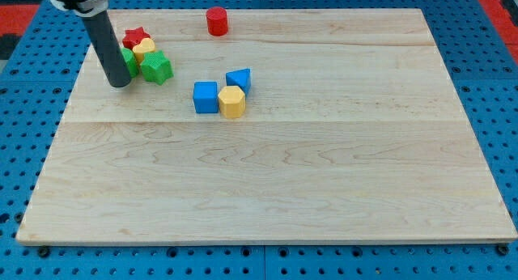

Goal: Slightly push the green circle towards the left side of the board

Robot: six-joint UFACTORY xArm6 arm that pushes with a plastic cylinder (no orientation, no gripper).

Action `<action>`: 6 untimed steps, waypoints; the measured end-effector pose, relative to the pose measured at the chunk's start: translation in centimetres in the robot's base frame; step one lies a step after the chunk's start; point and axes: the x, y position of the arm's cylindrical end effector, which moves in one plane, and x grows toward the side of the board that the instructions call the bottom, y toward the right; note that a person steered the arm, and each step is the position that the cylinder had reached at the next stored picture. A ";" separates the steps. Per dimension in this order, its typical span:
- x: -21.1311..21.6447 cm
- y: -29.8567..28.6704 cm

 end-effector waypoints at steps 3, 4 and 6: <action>-3.5 5.4; -3.4 0.2; -4.0 5.9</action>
